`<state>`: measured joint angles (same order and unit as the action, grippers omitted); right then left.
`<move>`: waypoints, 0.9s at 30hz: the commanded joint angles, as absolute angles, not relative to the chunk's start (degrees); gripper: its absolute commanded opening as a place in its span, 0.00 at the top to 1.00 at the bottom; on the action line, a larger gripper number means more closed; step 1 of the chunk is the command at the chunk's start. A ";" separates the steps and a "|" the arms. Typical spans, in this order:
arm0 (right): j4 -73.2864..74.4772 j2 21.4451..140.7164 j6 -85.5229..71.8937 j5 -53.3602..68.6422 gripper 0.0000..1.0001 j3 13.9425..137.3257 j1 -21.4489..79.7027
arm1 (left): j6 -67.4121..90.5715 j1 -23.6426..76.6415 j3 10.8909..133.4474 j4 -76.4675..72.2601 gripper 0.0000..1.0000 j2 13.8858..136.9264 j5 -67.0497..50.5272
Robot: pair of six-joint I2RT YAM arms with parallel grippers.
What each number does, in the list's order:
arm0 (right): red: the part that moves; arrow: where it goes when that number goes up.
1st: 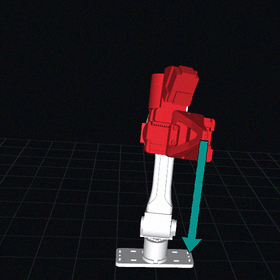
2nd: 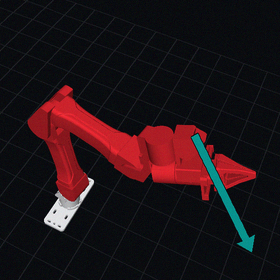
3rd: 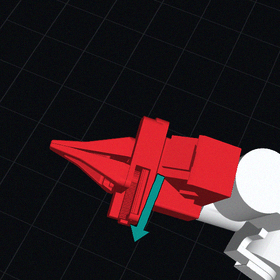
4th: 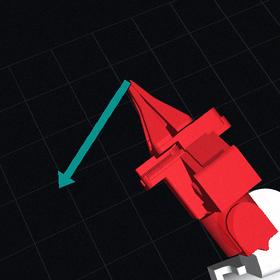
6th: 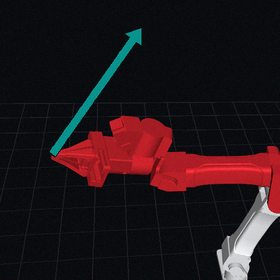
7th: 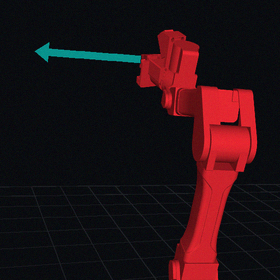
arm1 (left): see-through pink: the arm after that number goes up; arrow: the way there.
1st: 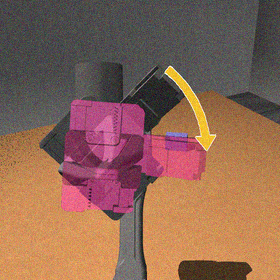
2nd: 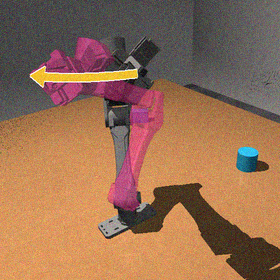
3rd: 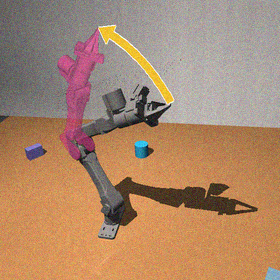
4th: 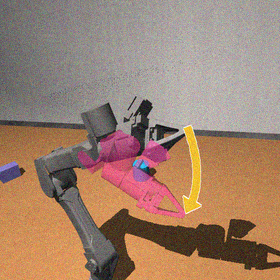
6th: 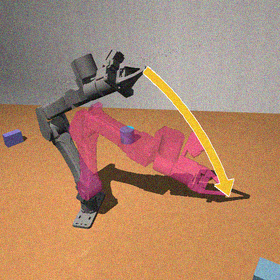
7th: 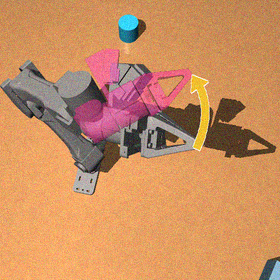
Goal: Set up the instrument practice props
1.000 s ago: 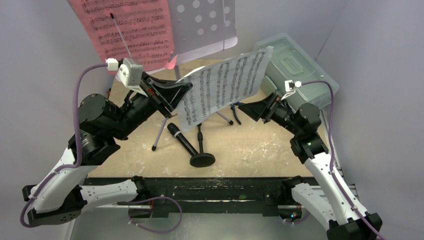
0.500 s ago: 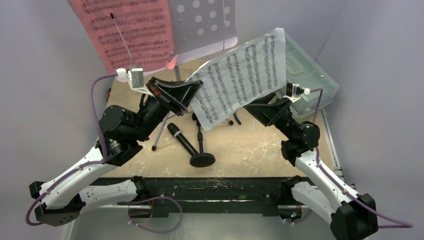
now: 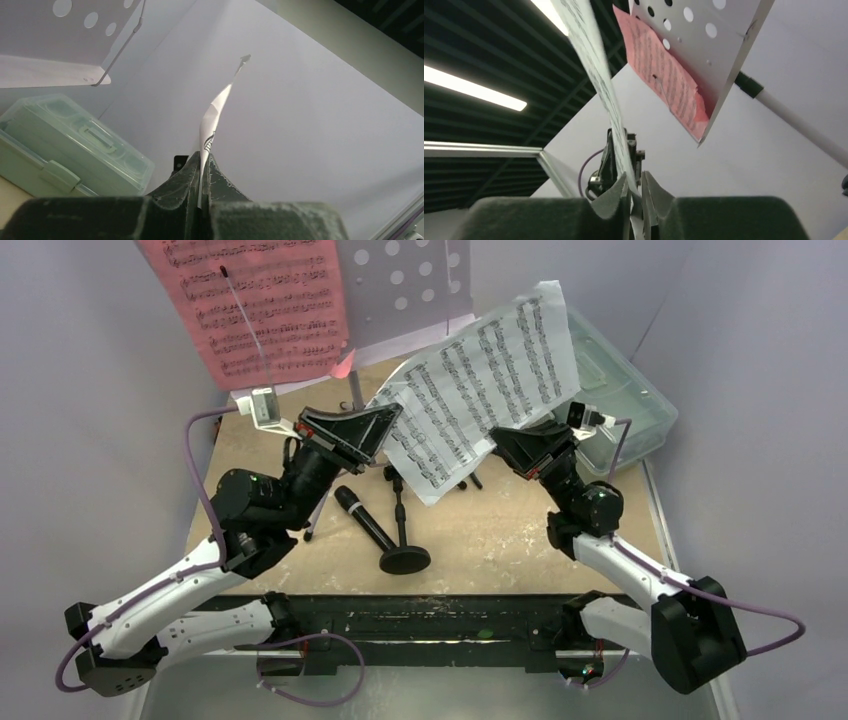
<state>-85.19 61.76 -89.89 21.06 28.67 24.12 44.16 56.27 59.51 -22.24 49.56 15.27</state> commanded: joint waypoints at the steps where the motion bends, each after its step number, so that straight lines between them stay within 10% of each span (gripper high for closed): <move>1: -96.27 63.02 -89.92 21.57 0.94 32.84 24.41 | 45.70 56.21 59.75 -20.61 1.00 49.21 13.37; 9: -82.83 59.64 -80.32 37.18 1.00 35.24 20.78 | 30.80 56.17 71.01 13.27 0.29 47.56 16.92; 13: -58.42 55.07 -64.68 49.04 1.00 40.36 20.66 | 20.38 56.16 88.03 36.22 0.08 52.43 22.83; 19: -12.40 48.57 -31.57 54.57 1.00 54.06 20.70 | 12.77 56.16 102.19 48.79 0.00 57.34 23.70; 27: -9.78 45.22 -31.66 66.43 1.00 57.52 20.70 | 12.46 56.16 102.30 48.53 0.00 60.70 13.12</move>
